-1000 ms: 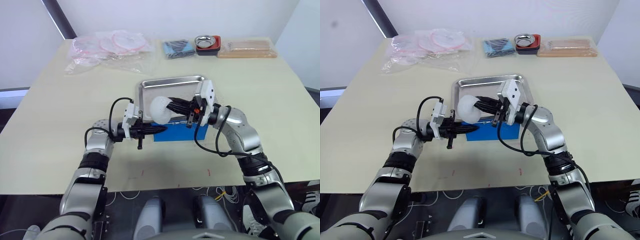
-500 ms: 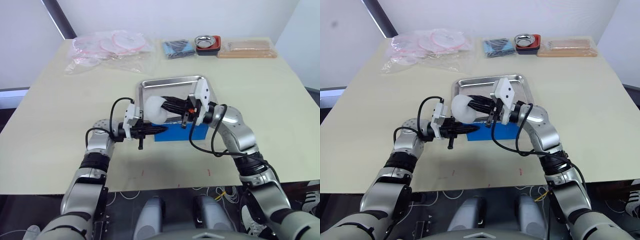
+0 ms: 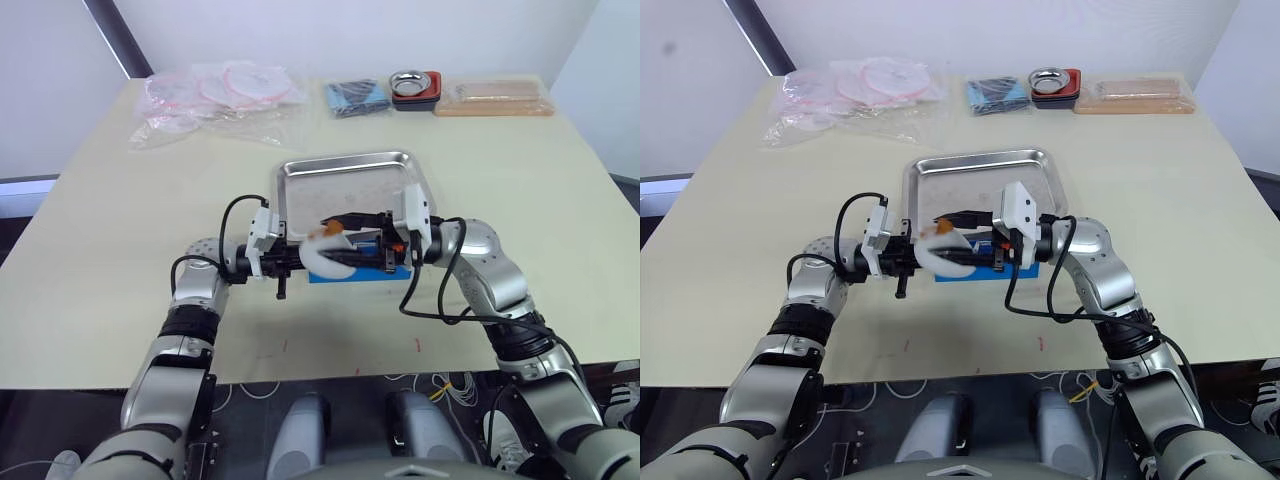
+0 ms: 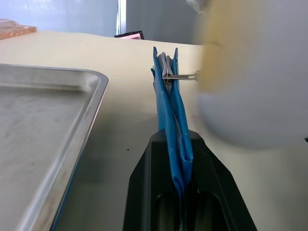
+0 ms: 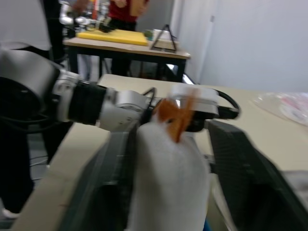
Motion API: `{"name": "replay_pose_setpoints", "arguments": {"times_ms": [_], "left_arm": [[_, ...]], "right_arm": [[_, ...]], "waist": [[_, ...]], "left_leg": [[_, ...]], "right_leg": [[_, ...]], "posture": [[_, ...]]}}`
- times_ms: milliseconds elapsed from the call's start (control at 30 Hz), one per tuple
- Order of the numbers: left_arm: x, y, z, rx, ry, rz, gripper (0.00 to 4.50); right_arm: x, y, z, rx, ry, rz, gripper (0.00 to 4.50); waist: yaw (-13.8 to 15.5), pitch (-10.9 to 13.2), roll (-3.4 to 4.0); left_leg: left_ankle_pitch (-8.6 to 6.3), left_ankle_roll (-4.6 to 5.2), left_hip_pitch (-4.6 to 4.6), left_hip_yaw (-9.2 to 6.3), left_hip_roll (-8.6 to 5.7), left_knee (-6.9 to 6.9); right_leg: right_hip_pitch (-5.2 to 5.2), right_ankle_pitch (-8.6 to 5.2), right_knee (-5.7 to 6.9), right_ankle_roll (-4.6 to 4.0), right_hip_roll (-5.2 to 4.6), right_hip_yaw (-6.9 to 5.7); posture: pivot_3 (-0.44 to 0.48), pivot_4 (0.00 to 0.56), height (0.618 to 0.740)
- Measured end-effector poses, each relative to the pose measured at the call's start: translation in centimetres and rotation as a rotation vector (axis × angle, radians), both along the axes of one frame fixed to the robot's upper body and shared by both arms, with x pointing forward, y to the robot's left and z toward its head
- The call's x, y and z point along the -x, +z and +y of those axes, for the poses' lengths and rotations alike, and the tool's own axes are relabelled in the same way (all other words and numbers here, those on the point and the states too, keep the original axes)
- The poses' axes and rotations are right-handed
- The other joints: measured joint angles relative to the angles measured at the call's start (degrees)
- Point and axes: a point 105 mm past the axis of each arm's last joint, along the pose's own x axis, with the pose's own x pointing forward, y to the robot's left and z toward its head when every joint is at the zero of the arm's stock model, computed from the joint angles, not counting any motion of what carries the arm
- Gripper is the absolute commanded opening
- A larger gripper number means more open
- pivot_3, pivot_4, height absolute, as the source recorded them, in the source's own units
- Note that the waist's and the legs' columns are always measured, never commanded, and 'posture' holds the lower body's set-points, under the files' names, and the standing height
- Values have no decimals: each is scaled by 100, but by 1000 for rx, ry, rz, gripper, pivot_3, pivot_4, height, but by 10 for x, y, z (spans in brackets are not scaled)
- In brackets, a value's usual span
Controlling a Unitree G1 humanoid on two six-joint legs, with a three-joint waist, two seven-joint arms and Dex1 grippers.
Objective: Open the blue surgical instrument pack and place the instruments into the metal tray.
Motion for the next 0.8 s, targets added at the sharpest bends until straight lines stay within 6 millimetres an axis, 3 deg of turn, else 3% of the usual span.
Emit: {"name": "replay_pose_setpoints", "arguments": {"times_ms": [33, 167, 267, 300, 467, 800], "left_arm": [[0, 0, 0, 0, 0, 0, 0], [0, 0, 0, 0, 0, -1, 0], [0, 0, -1, 0, -1, -3, 0], [0, 0, -1, -1, -5, -6, 0], [1, -1, -2, -5, -8, -10, 0], [1, -1, -2, -6, -10, -17, 0]], "right_arm": [[1, 1, 0, -2, 6, 0, 4354], [2, 2, -3, -7, 17, 9, 4354], [-11, -3, -27, 15, -70, 29, 4354], [-20, -13, -43, 67, -125, 49, 4354], [-34, -41, -78, 145, -230, 135, 4354], [-40, -64, -93, 197, -236, 195, 4354]], "waist": [[0, 0, 0], [1, 0, 0], [17, 0, 0], [31, 0, -1], [27, 0, 0], [17, 0, 0]], "left_leg": [[0, 0, 0, 0, 0, 0], [0, 0, 0, -1, 0, 0], [0, 0, 0, 0, -1, 0], [0, 0, 1, 1, -1, 0], [0, 0, 1, 3, -1, 0], [0, 0, 3, 6, -14, 0]], "right_leg": [[0, 0, 0, 0, 0, 0], [0, 0, 0, 0, 0, 0], [1, 0, -1, 0, 0, -1], [2, 0, -3, 0, -1, 0], [1, 0, -2, 0, 0, 3], [3, -2, -2, 4, -15, 7]], "posture": [[0, 150, 740], [0, 150, 740], [0, 150, 740], [0, 150, 740], [0, 150, 740], [0, 150, 740]]}}
